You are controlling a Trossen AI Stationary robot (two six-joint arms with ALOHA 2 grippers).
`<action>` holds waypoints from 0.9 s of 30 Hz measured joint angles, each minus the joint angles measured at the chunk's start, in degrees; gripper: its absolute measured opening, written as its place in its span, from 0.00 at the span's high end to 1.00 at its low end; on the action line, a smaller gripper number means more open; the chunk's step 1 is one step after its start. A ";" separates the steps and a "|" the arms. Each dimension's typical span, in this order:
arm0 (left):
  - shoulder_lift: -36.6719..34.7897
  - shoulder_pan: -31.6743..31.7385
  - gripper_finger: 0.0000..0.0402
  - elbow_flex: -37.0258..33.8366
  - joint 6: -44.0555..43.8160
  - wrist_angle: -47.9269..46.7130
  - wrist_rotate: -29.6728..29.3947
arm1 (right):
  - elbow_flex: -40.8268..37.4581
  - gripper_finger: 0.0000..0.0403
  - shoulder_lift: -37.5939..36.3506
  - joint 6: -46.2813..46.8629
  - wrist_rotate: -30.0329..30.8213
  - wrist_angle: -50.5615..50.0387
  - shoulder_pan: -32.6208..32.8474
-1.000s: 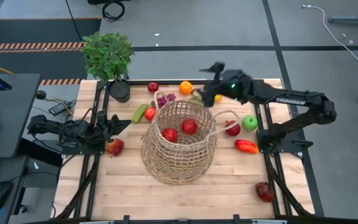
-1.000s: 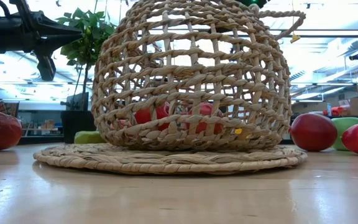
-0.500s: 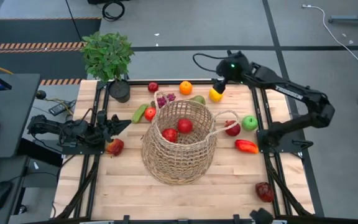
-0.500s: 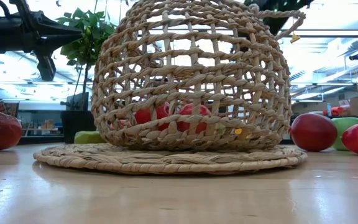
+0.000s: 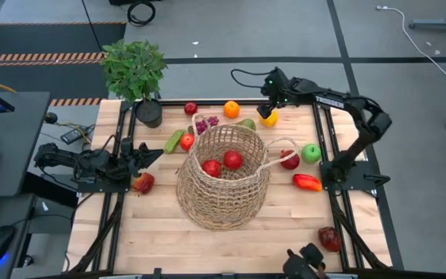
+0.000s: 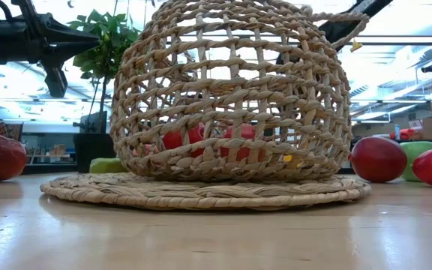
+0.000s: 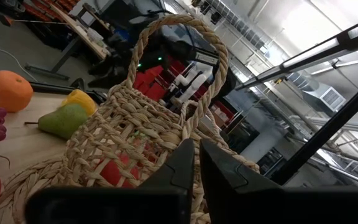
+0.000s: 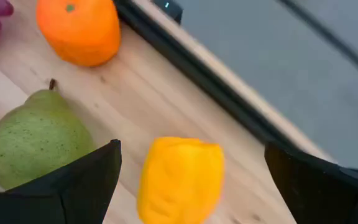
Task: Build produce basket
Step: Put the yellow bell pepper into the brown basket
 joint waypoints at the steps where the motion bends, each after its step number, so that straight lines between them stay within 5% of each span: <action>1: 0.00 -0.02 0.92 0.00 -0.01 0.00 0.00 | 0.00 0.01 0.83 0.83 -0.87 -0.02 -0.06; 27: 0.01 -0.01 0.92 -0.01 -0.02 0.00 -0.01 | 0.00 0.03 13.41 6.85 -3.81 -3.13 -0.18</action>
